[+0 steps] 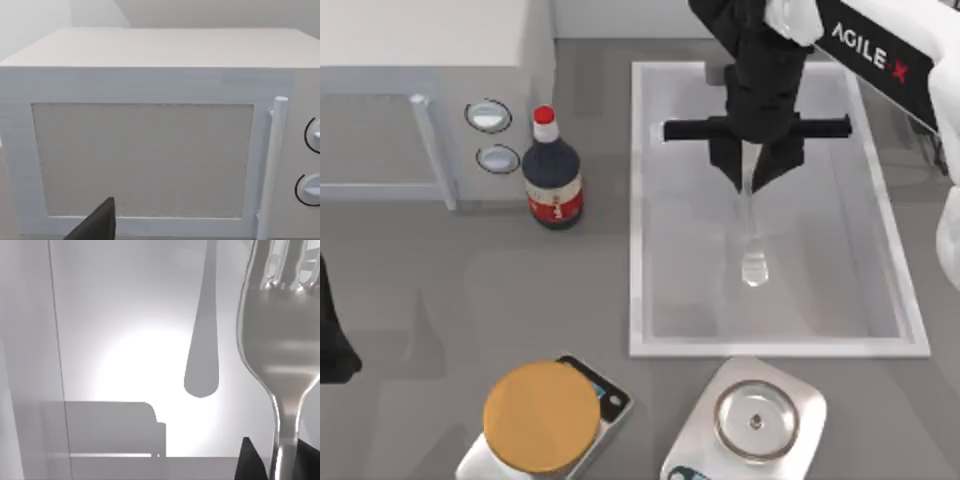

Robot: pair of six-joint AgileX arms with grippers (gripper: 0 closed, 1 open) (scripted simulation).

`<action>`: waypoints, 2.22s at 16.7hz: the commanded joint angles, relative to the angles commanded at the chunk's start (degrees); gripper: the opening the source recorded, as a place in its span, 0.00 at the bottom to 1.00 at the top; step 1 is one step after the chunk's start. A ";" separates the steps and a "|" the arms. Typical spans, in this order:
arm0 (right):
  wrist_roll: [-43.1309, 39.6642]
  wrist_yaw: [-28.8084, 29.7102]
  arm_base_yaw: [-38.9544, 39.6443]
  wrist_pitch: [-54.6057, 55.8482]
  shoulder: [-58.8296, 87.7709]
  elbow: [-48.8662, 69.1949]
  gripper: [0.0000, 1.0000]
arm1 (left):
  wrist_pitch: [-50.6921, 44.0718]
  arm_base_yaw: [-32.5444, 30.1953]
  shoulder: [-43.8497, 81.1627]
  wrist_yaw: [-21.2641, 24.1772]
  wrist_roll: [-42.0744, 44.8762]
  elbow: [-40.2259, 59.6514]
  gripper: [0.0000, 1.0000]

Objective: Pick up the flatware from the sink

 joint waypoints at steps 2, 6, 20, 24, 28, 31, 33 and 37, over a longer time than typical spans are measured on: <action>-0.04 -0.01 -0.03 -1.68 -0.66 1.58 0.00 | 0.00 0.00 0.00 0.00 0.00 0.00 1.00; 0.03 -0.04 0.04 -1.57 -0.59 1.55 0.00 | 0.00 0.00 0.00 0.00 0.00 0.00 1.00; -20.76 -1.05 -20.54 1.90 -42.09 -46.06 0.00 | 0.00 0.00 0.00 0.00 0.00 0.00 1.00; -27.64 -1.38 -27.35 2.89 -55.12 -59.83 0.00 | 0.00 0.00 0.00 0.00 0.00 0.00 1.00; -30.15 -1.51 -29.84 3.18 -59.15 -63.93 0.00 | 0.00 0.00 0.00 0.00 0.00 0.00 1.00; -30.03 -1.45 -29.58 3.08 -58.92 -63.78 0.00 | 0.00 0.00 0.00 0.00 0.00 0.00 1.00; -30.02 -1.45 -29.57 3.98 -58.75 -64.67 0.00 | 0.00 0.00 0.00 0.00 0.00 0.00 1.00; -29.93 -1.47 -29.56 12.80 -57.22 -71.82 0.00 | 0.00 0.00 0.00 0.00 0.00 0.00 1.00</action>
